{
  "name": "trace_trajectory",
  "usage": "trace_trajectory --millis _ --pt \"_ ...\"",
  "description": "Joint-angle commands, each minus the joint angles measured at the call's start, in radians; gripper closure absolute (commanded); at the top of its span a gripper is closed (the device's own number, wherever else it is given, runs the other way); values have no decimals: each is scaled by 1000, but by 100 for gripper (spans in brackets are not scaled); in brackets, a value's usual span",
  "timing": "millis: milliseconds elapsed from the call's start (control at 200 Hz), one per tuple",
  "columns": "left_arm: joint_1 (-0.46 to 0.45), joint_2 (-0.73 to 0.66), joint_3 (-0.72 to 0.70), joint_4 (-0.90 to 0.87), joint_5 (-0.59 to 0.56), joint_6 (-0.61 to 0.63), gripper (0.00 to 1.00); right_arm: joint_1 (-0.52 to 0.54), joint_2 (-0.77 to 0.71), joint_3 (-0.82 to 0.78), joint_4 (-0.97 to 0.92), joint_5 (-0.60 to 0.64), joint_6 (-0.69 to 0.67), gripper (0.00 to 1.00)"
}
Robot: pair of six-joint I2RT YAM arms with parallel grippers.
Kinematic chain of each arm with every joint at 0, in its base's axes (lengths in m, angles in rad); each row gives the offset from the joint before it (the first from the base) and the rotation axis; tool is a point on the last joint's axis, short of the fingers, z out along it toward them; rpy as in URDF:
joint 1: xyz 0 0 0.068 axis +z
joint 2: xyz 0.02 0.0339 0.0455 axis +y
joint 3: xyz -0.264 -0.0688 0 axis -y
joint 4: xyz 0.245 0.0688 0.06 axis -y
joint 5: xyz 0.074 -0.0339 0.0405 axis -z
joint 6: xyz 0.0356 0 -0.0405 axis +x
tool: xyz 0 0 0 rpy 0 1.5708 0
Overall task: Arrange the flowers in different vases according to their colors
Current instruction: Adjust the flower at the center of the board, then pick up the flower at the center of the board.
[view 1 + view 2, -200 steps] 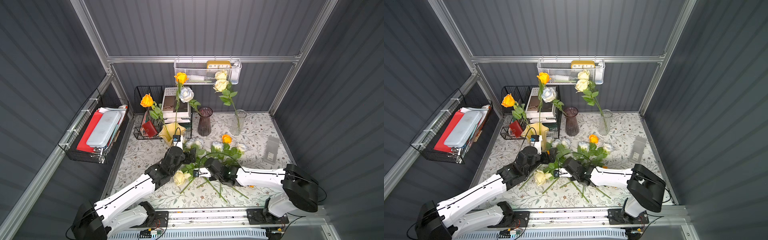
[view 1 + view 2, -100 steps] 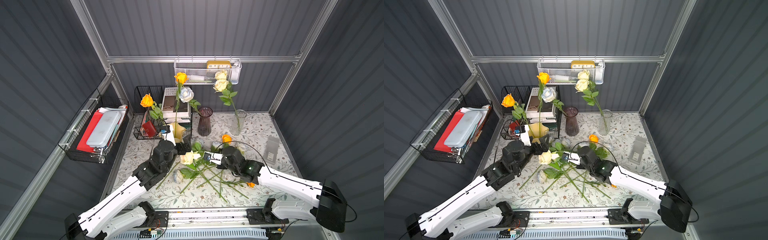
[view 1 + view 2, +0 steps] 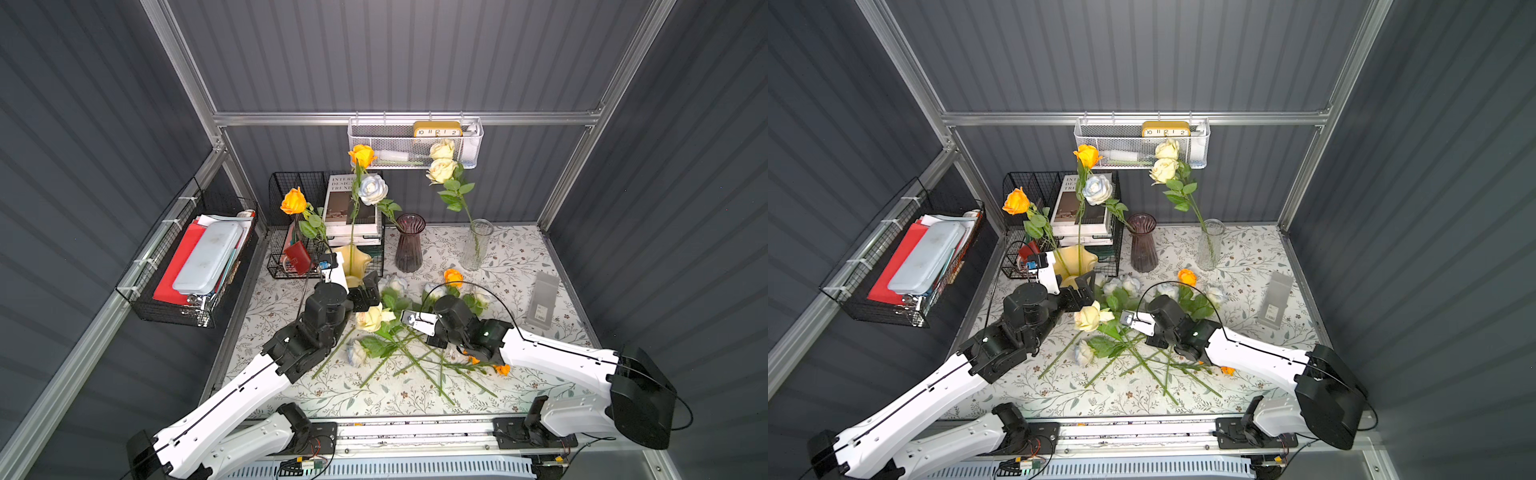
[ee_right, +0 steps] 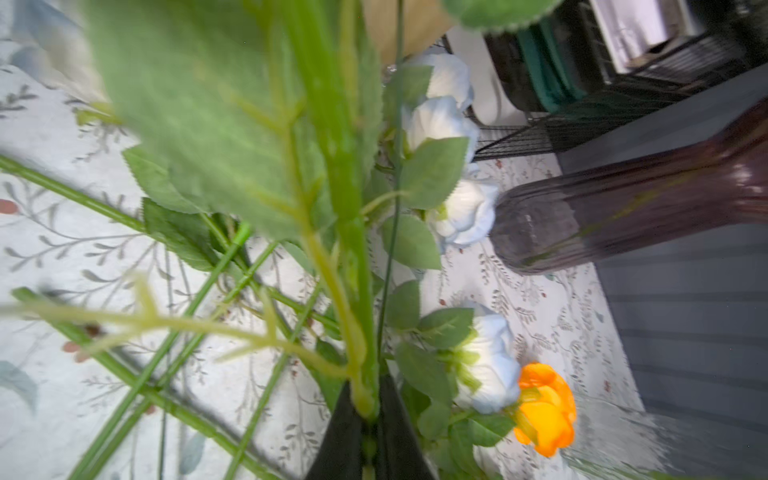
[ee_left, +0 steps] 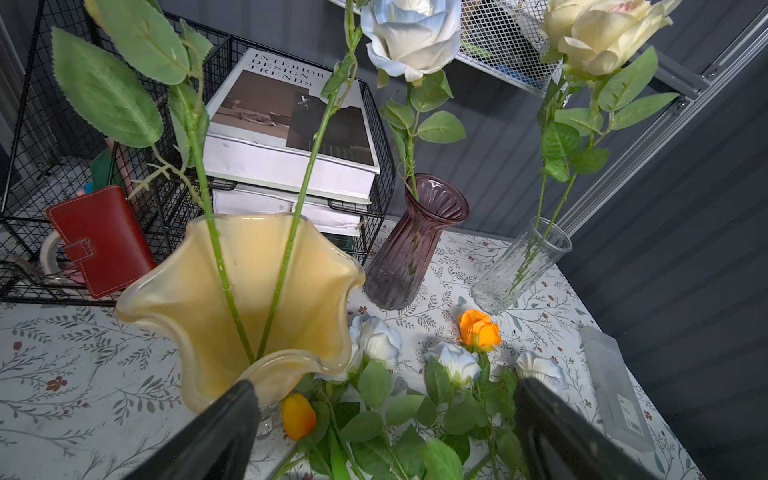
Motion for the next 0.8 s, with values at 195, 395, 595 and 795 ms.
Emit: trace_trajectory --millis 195,395,595,795 --pt "-1 -12 -21 -27 -13 -11 1 6 29 -13 -43 49 118 65" --pt "0 -23 -30 -21 -6 -13 1 3 -18 -21 -62 27 106 62" --pt "-1 -31 -37 -25 -7 -18 1 3 -5 4 -135 -87 90 62" --pt "0 -37 -41 -36 -4 -24 1 12 44 3 -171 -109 84 61"
